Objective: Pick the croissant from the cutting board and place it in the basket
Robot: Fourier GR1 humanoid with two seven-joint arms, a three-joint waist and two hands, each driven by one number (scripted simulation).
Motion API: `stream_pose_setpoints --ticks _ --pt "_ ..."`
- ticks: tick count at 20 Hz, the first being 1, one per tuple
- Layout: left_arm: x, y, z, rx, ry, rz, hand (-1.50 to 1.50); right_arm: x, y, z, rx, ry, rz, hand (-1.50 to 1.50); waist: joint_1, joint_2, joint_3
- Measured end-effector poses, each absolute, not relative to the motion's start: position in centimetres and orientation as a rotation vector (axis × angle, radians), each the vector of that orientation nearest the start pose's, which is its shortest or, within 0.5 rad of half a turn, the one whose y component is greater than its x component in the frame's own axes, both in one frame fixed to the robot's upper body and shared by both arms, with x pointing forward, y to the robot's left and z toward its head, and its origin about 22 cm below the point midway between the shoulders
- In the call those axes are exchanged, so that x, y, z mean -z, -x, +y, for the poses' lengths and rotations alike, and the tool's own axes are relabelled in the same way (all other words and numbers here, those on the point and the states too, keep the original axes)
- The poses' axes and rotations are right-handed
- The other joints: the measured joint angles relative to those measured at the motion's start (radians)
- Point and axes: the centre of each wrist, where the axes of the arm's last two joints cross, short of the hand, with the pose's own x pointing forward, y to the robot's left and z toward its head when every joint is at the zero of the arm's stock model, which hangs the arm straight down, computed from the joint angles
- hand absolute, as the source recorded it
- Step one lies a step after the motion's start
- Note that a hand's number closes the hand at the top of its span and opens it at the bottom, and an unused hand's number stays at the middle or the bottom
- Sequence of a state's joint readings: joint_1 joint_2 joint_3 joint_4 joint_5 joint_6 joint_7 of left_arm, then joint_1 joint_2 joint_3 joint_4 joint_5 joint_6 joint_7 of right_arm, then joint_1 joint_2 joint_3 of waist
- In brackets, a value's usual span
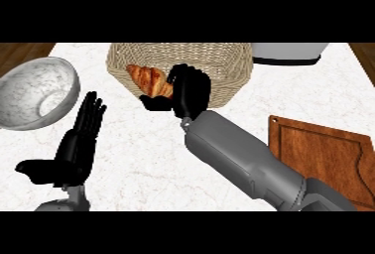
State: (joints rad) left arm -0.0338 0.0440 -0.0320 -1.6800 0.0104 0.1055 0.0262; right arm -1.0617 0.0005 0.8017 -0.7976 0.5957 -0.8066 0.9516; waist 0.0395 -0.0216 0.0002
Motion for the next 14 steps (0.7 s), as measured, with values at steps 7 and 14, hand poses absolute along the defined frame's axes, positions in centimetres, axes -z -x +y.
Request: stream_pose_setpoints --ticks 7,14 --pt "-2.9 -24.5 23.0 -0.045 -0.08 -1.674 0.0 -9.2 -36.5 1.2 -0.389 1.017 -1.645 -1.5 -0.023 0.005 0.001" --pt "-3.0 -24.1 24.1 -0.069 -0.102 -1.664 0.0 -10.2 -37.4 -1.3 -0.273 1.122 -1.644 -1.5 -0.053 0.008 0.0"
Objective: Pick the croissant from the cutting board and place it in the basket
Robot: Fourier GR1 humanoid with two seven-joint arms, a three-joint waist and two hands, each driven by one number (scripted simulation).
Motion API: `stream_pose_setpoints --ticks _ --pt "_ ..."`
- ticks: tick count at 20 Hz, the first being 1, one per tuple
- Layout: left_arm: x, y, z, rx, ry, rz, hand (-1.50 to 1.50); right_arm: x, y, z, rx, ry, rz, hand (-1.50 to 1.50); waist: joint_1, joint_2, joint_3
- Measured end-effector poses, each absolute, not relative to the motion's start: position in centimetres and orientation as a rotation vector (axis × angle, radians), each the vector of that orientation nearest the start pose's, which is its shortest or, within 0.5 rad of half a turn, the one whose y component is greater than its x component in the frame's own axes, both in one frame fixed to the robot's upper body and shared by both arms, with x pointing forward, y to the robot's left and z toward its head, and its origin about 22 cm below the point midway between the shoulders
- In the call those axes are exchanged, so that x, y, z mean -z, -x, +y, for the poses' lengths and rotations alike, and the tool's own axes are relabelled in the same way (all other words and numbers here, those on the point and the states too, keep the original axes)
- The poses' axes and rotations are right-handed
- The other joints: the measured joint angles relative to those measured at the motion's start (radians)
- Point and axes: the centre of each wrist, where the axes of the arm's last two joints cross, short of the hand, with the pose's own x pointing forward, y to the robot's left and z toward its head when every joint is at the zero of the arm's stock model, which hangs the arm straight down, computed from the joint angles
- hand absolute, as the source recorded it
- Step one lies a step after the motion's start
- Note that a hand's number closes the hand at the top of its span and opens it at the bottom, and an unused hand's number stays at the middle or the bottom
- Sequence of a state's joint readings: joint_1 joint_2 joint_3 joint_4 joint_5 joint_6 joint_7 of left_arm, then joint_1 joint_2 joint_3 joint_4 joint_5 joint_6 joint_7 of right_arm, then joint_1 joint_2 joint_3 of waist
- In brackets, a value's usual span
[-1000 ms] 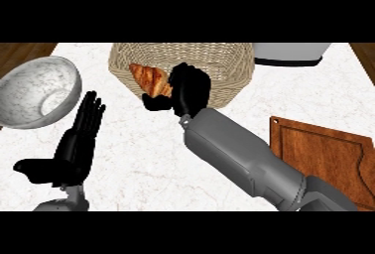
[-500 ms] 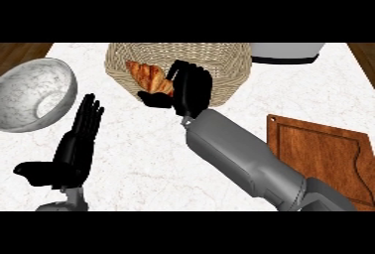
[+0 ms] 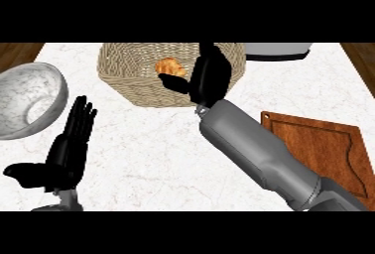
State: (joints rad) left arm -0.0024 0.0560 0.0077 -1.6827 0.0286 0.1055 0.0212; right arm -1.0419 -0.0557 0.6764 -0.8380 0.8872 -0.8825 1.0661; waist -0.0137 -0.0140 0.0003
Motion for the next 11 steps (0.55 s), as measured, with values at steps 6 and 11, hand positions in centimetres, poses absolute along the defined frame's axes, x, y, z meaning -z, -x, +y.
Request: stream_pose_setpoints --ticks 6,11 --pt "-2.5 -23.7 24.1 -0.081 -0.122 -1.657 0.0 -11.8 -36.4 -5.0 -0.107 1.077 -1.694 -1.5 -0.02 -0.001 0.0" --pt "-2.9 -23.4 24.2 -0.077 -0.123 -1.662 0.0 -13.4 -33.1 -7.9 -0.028 0.997 -1.728 -1.5 -0.016 0.002 0.0"
